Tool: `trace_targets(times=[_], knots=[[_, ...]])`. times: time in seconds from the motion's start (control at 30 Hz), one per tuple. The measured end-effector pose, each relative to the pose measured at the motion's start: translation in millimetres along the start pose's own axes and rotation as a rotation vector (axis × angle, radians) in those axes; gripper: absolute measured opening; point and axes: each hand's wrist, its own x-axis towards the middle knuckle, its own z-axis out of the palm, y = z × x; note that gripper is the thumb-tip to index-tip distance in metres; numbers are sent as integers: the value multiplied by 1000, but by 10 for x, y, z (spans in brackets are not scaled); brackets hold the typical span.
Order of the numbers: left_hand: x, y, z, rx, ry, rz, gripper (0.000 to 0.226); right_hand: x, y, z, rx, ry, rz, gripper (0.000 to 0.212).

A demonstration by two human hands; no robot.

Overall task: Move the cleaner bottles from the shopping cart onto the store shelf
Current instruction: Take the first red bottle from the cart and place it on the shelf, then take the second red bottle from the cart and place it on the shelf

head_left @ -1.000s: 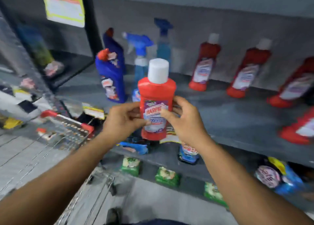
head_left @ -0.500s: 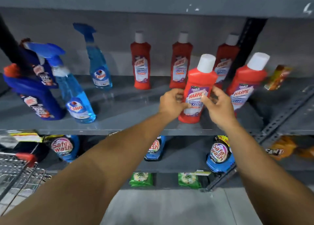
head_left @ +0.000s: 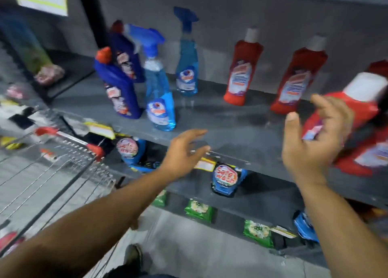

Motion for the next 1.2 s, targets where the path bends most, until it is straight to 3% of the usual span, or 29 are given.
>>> trace_targets(times=[0.17, 0.27, 0.4, 0.6, 0.73, 0.83, 0.9, 1.03, 1.2], knots=[[-875, -687, -1676, 236, 412, -165, 45, -524, -819, 1321, 328, -634, -8, 27], [-1385, -1017, -2477, 305, 587, -376, 39, -974, -1303, 2099, 419, -1000, -35, 30], [-2023, -1528, -3329, 357, 778, -686, 48, -1614, -2157, 3014, 439, -1427, -119, 38], [-2947, -2492, -4120, 137, 993, -1225, 53, -2716, -3467, 4189, 431, -1975, -188, 42], [-3322, -3107, -4056, -57, 864, -1405, 53, -3578, -3934, 4802, 392, -2195, -185, 44], [-3662, -3745, -3837, -159, 693, -1566, 75, -4154, -4069, 5109, 313, -2298, -78, 37], [-3840, -4084, -3715, -199, 608, -1652, 76, -4546, -4109, 5290, 254, -2340, -41, 33], [-3715, -4177, -3721, -207, 511, -1644, 51, -5277, -4097, 5626, 104, -2395, -45, 38], [-3724, -4387, -3667, -241, 425, -1650, 50, -5949, -3945, 5773, -35, -2480, 109, 27]])
